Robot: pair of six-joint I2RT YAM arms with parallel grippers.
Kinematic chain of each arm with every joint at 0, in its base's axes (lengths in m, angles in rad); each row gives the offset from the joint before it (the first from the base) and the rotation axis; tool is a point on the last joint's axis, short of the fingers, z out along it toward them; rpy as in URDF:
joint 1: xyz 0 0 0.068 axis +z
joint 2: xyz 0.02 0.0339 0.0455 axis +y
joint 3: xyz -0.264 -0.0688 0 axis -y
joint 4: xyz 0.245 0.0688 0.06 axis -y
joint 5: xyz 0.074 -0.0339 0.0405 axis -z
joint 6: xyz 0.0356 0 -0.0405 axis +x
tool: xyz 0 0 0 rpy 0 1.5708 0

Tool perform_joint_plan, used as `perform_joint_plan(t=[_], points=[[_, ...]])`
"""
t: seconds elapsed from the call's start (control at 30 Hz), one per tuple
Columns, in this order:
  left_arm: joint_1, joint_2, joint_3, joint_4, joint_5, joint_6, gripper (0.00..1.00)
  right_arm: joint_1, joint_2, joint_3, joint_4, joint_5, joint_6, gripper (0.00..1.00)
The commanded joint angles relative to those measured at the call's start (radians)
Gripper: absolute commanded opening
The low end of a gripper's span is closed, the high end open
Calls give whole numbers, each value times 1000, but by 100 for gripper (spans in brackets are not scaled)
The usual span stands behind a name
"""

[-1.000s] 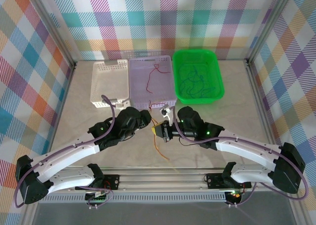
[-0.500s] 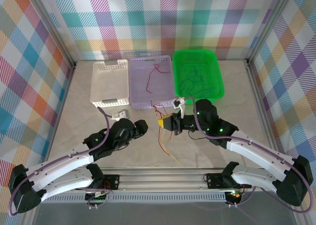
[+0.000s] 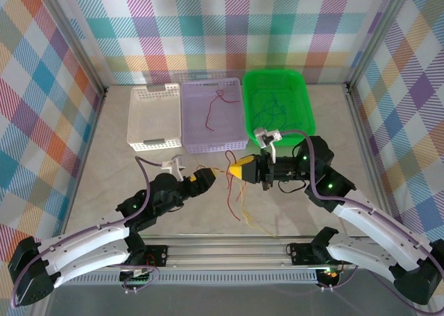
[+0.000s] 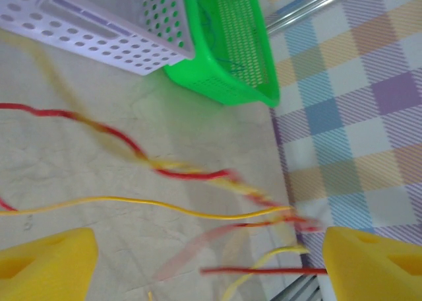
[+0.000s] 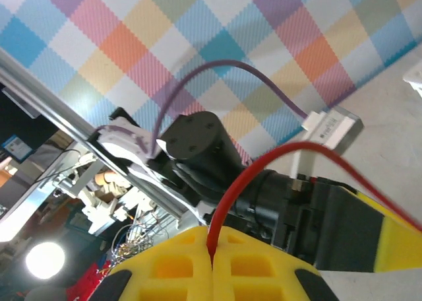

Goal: Untangle the cables

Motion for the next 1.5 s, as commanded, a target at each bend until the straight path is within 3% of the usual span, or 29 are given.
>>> perform_joint_plan(t=[0.0, 0.37, 0.63, 1.0, 1.2, 1.47], points=[[10, 5, -15, 85, -3, -18, 90, -16, -16, 25, -10, -39, -18, 0], [10, 119, 25, 44, 0, -39, 85, -107, -3, 116, -113, -13, -35, 0], [10, -29, -16, -82, -50, -9, 76, -165, 133, 311, -293, 69, -86, 0], [9, -315, 16, -486, -147, 79, 81, -279, 590, 630, -384, 50, -21, 0], [10, -399, 0, -588, -175, 81, 83, -309, 869, 876, -382, -20, 23, 0], [9, -456, -20, -648, -195, 70, 84, -324, 1201, 1232, -549, 13, 15, 0]])
